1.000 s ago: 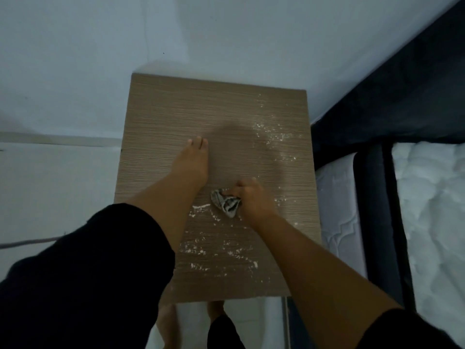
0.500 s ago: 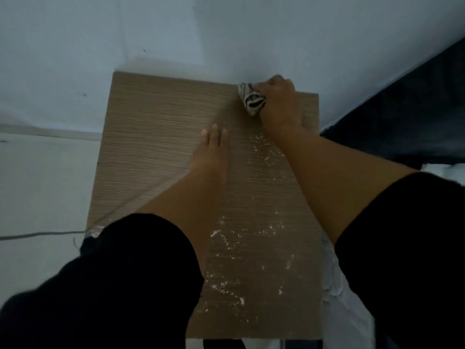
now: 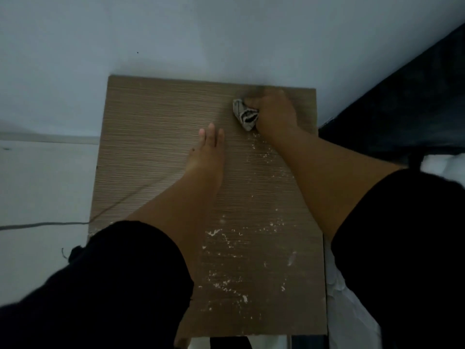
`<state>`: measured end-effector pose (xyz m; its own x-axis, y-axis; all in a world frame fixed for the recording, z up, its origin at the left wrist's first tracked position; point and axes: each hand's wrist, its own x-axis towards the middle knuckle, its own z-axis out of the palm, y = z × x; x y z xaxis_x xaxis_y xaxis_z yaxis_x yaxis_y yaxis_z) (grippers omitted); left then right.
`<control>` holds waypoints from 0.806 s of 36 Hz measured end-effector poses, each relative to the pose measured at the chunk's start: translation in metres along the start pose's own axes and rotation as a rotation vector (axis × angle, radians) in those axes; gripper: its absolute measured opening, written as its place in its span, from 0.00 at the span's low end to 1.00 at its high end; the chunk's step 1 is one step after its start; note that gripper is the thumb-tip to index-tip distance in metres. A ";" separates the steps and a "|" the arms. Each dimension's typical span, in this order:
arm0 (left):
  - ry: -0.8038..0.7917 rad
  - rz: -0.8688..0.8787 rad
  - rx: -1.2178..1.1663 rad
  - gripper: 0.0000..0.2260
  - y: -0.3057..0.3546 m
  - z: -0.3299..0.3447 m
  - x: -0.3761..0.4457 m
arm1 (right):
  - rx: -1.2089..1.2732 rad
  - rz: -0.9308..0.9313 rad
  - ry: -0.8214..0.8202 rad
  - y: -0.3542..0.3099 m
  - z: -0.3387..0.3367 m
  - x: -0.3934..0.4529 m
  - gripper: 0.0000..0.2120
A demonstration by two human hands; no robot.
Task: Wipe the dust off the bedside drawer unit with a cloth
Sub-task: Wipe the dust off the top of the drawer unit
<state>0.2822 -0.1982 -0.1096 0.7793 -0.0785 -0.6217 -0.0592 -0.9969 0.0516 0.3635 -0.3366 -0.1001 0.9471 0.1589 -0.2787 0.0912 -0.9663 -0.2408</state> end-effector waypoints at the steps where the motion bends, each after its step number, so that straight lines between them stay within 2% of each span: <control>1: 0.010 -0.003 -0.002 0.45 0.000 0.001 -0.001 | -0.006 0.003 -0.010 -0.002 0.003 -0.010 0.18; 12: 0.131 -0.025 -0.069 0.27 0.004 0.016 -0.029 | 0.018 -0.002 -0.069 -0.023 0.050 -0.151 0.20; 16: 0.098 0.010 -0.058 0.26 0.004 0.025 -0.041 | 0.045 0.008 -0.079 -0.028 0.062 -0.189 0.19; 23: 0.072 -0.013 -0.117 0.31 0.004 0.025 -0.039 | 0.012 -0.008 -0.093 -0.027 0.060 -0.183 0.18; 27: 0.108 0.000 -0.134 0.24 0.014 0.015 -0.029 | 0.055 0.025 -0.072 -0.015 0.047 -0.148 0.14; 29: 0.095 0.020 -0.124 0.28 0.023 0.005 -0.022 | 0.075 -0.018 -0.014 -0.003 0.033 -0.128 0.14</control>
<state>0.2609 -0.2193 -0.0986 0.8344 -0.0919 -0.5435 -0.0026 -0.9866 0.1628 0.2318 -0.3472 -0.0940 0.9410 0.1800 -0.2867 0.0850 -0.9454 -0.3146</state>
